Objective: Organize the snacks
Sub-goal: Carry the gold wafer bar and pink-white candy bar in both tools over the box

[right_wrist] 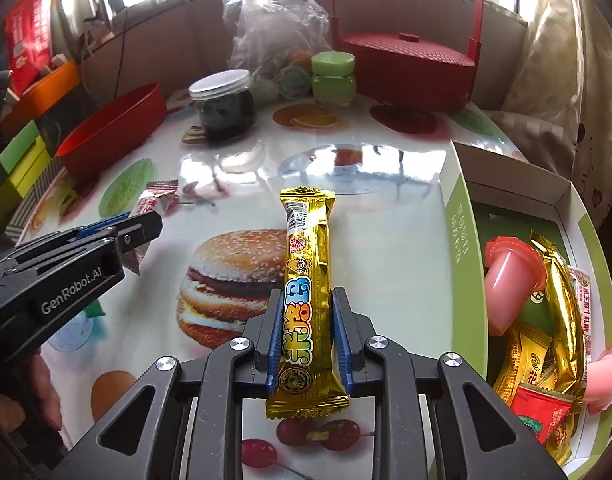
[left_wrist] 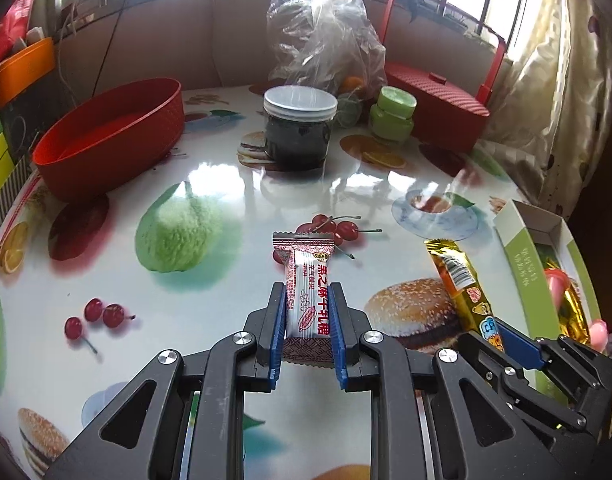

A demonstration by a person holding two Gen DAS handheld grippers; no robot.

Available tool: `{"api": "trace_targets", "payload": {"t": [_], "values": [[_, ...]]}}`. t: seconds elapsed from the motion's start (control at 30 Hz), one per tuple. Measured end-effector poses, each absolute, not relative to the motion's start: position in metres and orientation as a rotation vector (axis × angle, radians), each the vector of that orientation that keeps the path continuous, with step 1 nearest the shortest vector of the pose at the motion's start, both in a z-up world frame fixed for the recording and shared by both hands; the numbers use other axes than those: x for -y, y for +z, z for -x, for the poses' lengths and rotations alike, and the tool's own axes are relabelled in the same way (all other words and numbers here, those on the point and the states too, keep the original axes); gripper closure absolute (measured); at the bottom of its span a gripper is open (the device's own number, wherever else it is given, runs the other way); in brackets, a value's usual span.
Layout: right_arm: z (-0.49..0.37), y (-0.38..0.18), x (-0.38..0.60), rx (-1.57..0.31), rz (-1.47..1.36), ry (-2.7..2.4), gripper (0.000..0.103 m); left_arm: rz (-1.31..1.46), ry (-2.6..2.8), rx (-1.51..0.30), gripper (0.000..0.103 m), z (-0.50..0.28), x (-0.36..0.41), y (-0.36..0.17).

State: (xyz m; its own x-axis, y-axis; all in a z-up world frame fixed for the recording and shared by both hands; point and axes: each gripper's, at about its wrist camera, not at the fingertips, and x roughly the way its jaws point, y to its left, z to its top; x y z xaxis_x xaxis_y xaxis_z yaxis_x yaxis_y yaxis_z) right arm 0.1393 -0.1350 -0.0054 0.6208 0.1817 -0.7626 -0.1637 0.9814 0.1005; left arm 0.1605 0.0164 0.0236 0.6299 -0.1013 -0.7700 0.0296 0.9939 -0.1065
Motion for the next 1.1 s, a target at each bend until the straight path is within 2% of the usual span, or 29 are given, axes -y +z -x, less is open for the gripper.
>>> {"api": "trace_targets", "payload": {"t": [1.1], "values": [[-0.067,0.049,0.165,-0.773,-0.059,0.191,0.081,0.105,-0.164,-0.794,0.082,-0.095,-0.004,0.069]]}}
